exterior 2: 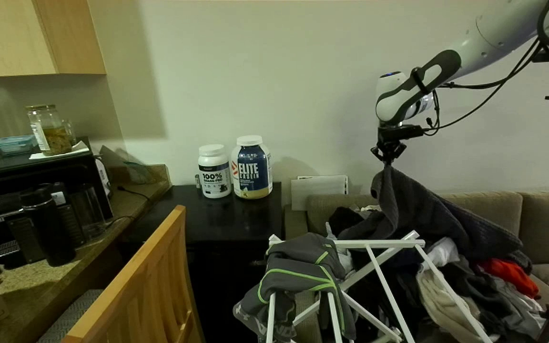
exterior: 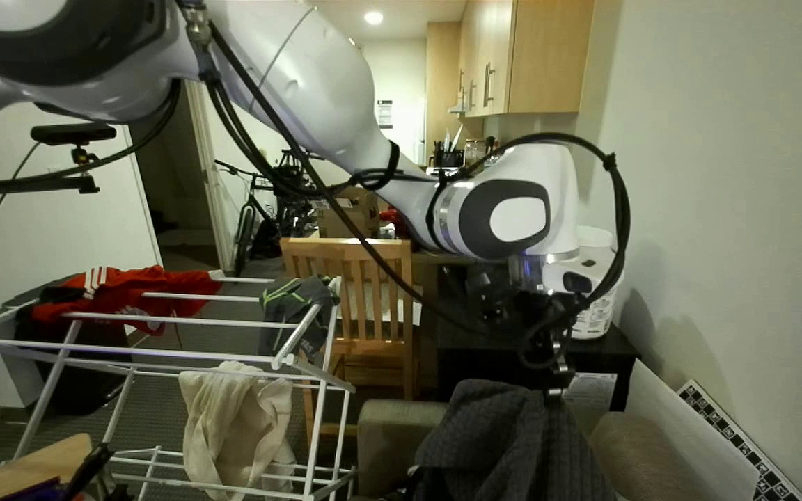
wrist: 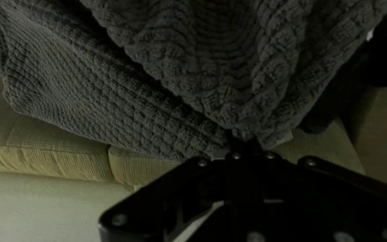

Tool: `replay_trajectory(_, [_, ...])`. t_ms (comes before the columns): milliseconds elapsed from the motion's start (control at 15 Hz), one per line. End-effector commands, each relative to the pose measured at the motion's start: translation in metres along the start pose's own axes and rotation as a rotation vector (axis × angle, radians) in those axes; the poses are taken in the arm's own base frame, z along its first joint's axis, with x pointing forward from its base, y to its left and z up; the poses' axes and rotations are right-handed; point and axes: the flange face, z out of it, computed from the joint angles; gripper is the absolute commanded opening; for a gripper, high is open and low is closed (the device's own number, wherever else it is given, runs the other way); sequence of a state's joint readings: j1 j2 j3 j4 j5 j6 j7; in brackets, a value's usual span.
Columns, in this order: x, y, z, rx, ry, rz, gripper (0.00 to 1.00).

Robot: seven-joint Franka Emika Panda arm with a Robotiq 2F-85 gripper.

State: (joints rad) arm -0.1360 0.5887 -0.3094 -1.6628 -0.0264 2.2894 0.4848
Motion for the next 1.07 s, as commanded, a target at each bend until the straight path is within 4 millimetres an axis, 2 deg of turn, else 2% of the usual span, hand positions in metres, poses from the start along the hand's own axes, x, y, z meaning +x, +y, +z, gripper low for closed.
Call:
replay_trajectory(0, [0.016, -0.026, -0.046, 0.064, 0.048, 0.003, 0.01])
replay_trajectory(267, [0.037, -0.048, -0.067, 0.098, 0.128, 0.012, 0.01])
replay_trajectory(467, [0.047, -0.059, -0.072, 0.108, 0.153, 0.016, 0.01])
replay_trajectory(733, [0.042, -0.060, -0.061, 0.108, 0.111, -0.014, 0.01])
replay_trajectory(1000, [0.025, -0.051, -0.052, 0.123, 0.009, -0.047, 0.01])
